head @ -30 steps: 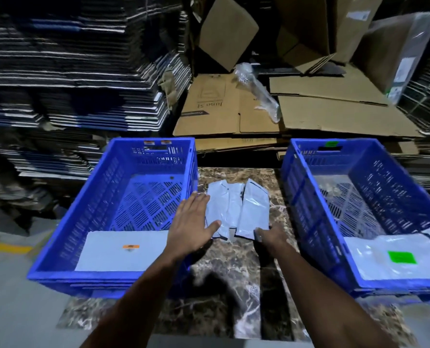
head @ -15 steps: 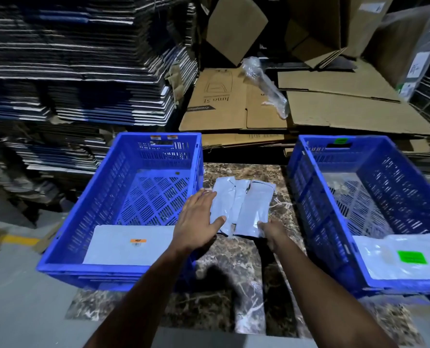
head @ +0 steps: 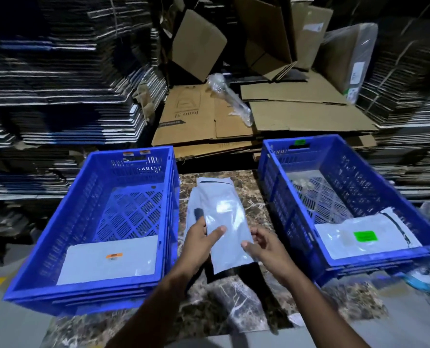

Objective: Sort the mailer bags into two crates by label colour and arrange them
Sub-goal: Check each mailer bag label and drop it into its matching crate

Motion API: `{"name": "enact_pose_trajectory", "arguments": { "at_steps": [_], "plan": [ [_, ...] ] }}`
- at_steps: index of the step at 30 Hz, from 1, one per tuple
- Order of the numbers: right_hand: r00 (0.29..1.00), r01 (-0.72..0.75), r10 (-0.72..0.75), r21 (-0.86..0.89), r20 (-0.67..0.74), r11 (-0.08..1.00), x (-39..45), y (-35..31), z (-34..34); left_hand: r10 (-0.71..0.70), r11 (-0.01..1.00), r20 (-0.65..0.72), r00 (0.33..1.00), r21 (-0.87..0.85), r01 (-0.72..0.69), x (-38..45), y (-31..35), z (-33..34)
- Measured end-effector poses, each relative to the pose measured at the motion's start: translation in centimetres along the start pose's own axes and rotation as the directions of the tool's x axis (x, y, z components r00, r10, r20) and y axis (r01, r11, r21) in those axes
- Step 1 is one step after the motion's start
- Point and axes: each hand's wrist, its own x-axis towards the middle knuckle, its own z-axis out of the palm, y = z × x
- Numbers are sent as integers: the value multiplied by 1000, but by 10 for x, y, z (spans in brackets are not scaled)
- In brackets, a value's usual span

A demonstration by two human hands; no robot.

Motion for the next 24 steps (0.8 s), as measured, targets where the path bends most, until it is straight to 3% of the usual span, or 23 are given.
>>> {"name": "enact_pose_trajectory", "arguments": {
  "at_steps": [6, 9, 11, 13, 15, 17, 19, 21, 24],
  "plan": [
    [993, 113, -110, 118, -30, 987, -4, -37, -8, 37, 999, 101, 994, -17, -36, -14, 13, 12],
    [980, 173, -167, 42, -111, 984, 0, -39, -6, 116, 982, -7, 993, 153, -113, -11, 15, 9],
    [962, 218, -221, -36, -159, 975, 3, -37, -7, 99, 970, -95, 991, 231, -75, -10, 17, 3],
    [945, 251, -263, -86, -196, 964, 8, -32, -11, -54, 997, -98, 994, -65, 48, -19, 27, 1],
    [937, 253, -276, -129, -216, 959, 8, -30, -15, -184, 914, 16, 983, -365, 177, -27, 33, 0],
    [931, 285, -312, -155, -192, 946, 3, -32, -16, -171, 875, 128, 977, -437, 210, -32, 35, -1],
    [926, 322, -344, -146, -159, 935, -4, -36, -16, -72, 920, 166, 984, -369, 130, -39, 42, 2],
    [937, 295, -293, -21, -188, 955, -12, -41, -15, 34, 956, 150, 988, -293, 12, -42, 43, 7],
    [981, 148, -97, 320, -170, 936, -21, -43, -16, 98, 971, 91, 991, -227, -76, -40, 37, 10]
  ]
}}
